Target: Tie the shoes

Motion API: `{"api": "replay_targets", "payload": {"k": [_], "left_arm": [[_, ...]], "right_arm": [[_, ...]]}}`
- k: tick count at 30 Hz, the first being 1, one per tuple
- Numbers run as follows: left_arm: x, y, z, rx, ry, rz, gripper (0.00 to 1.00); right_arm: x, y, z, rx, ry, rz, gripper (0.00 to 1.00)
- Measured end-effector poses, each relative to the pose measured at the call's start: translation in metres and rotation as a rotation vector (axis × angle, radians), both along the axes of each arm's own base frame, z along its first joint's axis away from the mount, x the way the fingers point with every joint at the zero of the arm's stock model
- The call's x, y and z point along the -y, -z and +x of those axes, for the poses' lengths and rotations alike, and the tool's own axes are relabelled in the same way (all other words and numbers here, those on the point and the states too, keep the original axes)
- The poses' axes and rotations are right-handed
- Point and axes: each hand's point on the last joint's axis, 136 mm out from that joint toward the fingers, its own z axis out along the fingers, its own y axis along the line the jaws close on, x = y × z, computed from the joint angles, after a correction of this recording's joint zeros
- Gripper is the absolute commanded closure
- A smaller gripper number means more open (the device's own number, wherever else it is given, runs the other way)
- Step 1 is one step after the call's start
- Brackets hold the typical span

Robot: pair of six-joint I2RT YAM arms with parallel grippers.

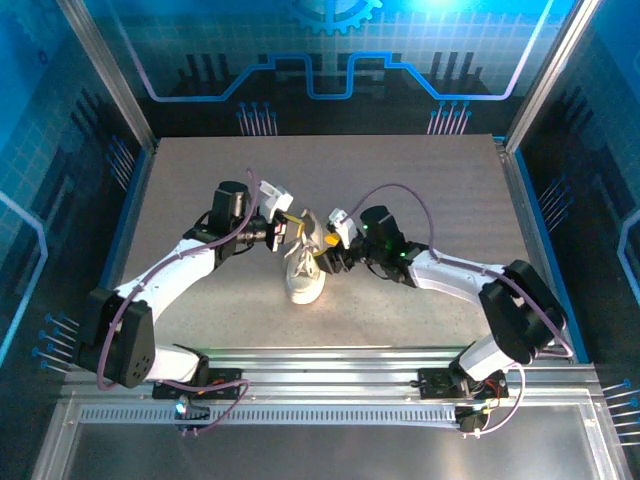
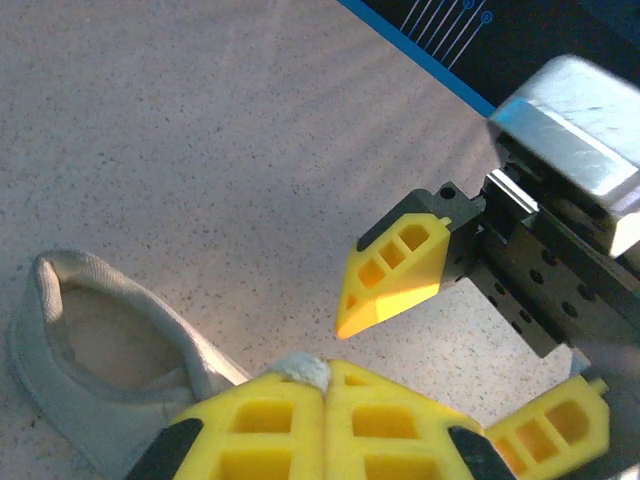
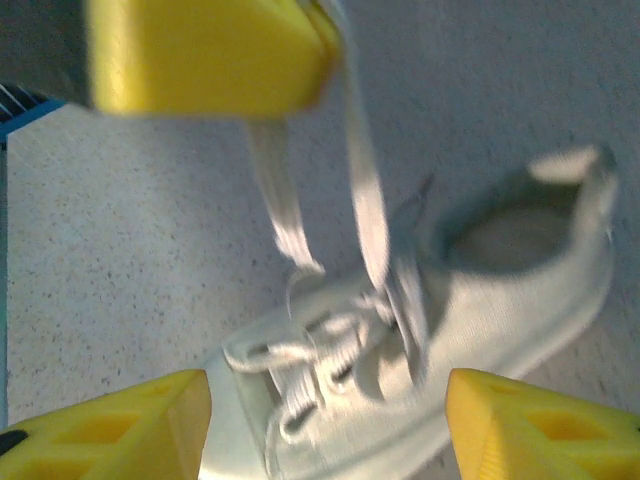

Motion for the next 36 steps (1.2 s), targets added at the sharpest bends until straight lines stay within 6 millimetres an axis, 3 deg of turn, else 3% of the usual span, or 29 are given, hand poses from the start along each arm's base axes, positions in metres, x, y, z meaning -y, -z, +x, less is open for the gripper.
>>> {"api": "replay_targets", "payload": {"k": [7,12,14,17,20,28,36], "left_arm": [[-0.001,0.001,-0.001,-0.042,-0.014,-0.017,1.0],[0.0,0.001,0.0,-0.061,-0.018,-0.037,1.0],[0.0,0.001,0.0,-0.062,-0.02,-0.04,1.0],[0.0,0.0,0.001,-0.064,-0.019,-0.047,1.0],[-0.001,-0.001,0.002,-0.068,-0.024,-0.053,0.98],[-0.008,-0.006,0.006,-0.048,-0.03,-0.07,0.59],[-0.064,-0.013,0.034,-0.079,-0.238,-0.028,0.57]], "right_arm": [[-0.026,-0.023,0.021,0.103,-0.027,0.058,0.35],[-0.036,-0.025,0.032,0.125,-0.032,0.074,0.41],[-0.039,-0.021,0.035,0.12,-0.034,0.073,0.53],[-0.041,-0.017,0.037,0.121,-0.038,0.071,0.8],[-0.042,-0.017,0.038,0.129,-0.036,0.076,0.99],[-0.041,-0.017,0.04,0.131,-0.026,0.074,1.0],[-0.041,-0.013,0.035,0.117,-0.047,0.072,1.0]]}}
